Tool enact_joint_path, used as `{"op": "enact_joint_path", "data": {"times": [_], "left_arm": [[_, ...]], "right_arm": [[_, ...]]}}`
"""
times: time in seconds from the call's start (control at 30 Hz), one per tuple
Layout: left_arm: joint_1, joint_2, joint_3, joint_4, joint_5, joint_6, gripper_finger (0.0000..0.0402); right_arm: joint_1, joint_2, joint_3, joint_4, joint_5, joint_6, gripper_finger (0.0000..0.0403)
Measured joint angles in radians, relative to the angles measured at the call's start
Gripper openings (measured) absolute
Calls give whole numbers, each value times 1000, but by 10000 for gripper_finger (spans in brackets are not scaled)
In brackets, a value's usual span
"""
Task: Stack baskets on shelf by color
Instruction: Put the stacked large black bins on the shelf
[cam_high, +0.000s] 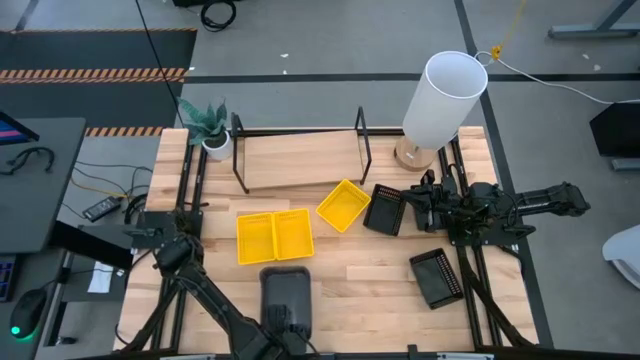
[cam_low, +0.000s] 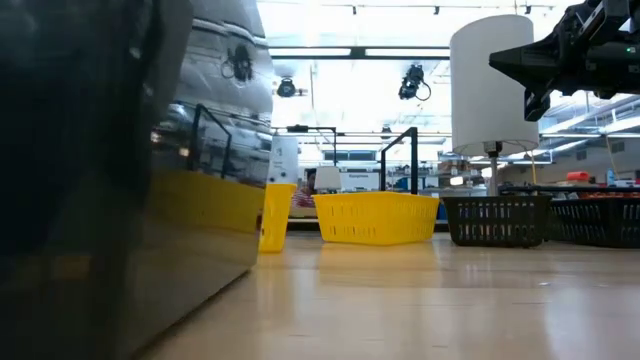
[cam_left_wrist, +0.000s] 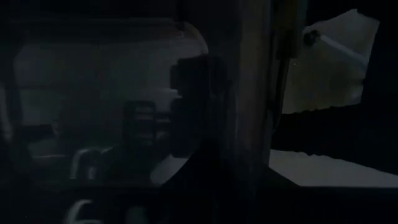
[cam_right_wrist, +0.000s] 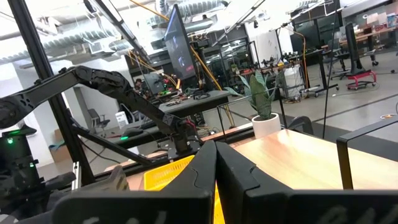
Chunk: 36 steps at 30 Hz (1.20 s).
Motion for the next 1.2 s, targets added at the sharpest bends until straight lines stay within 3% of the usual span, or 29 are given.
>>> {"op": "enact_joint_path", "data": {"times": [0.27, 0.53, 0.77, 1.2], "left_arm": [[5, -4, 166, -95, -7, 0, 19], [25, -6, 336, -273, -111, 38, 21], [91, -18, 337, -386, -119, 127, 19], [261, -19, 336, -433, -168, 371, 20]], "right_arm": [[0, 0, 0, 0, 0, 0, 16], [0, 0, 0, 0, 0, 0, 16], [0, 0, 0, 0, 0, 0, 16], [0, 0, 0, 0, 0, 0, 16]]}}
